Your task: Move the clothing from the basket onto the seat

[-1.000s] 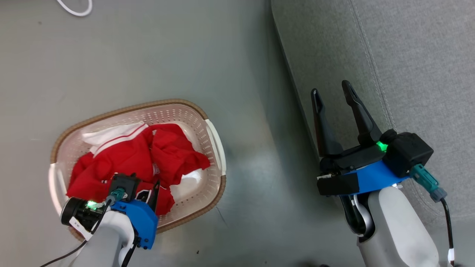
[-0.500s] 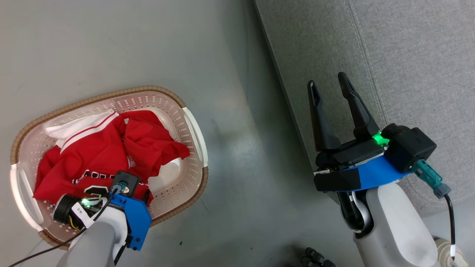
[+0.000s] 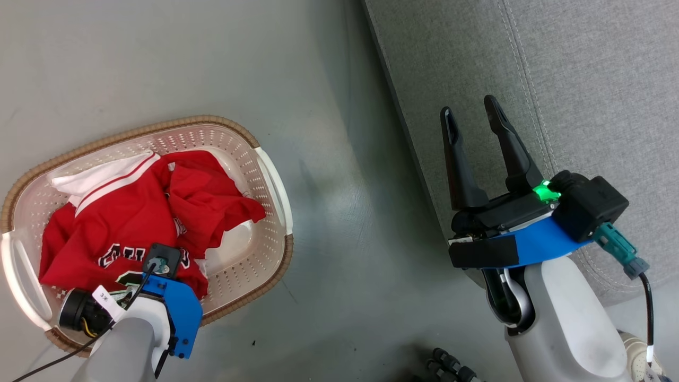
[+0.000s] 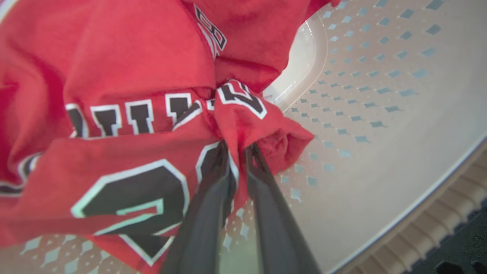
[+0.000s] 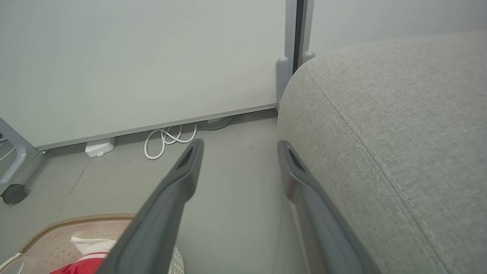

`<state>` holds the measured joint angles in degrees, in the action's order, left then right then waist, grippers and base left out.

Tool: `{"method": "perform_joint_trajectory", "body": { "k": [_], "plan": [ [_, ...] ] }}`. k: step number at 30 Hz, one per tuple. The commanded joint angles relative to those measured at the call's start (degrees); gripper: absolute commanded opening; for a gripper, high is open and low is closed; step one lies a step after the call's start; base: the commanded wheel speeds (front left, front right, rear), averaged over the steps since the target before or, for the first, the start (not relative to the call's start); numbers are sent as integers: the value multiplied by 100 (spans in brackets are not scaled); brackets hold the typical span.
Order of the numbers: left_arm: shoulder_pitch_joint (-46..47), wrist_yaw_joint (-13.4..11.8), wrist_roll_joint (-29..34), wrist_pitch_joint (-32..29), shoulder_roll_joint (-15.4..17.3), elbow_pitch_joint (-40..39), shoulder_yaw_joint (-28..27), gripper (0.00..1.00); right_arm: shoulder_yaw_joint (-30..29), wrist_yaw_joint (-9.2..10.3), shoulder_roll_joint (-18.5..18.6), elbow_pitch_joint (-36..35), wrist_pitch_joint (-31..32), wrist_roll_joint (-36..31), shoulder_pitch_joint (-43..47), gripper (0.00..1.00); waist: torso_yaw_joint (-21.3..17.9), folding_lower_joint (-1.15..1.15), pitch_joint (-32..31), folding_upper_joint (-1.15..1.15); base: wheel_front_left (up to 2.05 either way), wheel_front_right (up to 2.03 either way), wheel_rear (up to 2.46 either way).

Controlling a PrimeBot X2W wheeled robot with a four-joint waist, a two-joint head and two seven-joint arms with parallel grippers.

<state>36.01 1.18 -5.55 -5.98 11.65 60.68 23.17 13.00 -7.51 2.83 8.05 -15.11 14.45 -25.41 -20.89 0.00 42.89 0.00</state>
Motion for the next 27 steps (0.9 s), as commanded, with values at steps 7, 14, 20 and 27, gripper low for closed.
{"method": "perform_joint_trajectory", "body": {
  "k": [7,14,20,27],
  "plan": [
    [38,26,-92,35,-20,55,36,0,-30,4,10,26,-3,-37,-76,100,29,0,-73,0,0,0,0],
    [-16,13,-209,140,-148,102,51,0,-53,4,9,131,-3,-145,-32,100,130,0,-317,0,0,0,0],
    [-119,85,-368,372,-416,193,52,0,-139,4,11,298,-2,-332,161,100,370,0,-934,0,0,0,0],
    [-312,253,-634,841,-757,297,102,0,-335,4,12,574,-2,-717,606,100,797,0,-2061,0,0,0,0]
  ]
}}
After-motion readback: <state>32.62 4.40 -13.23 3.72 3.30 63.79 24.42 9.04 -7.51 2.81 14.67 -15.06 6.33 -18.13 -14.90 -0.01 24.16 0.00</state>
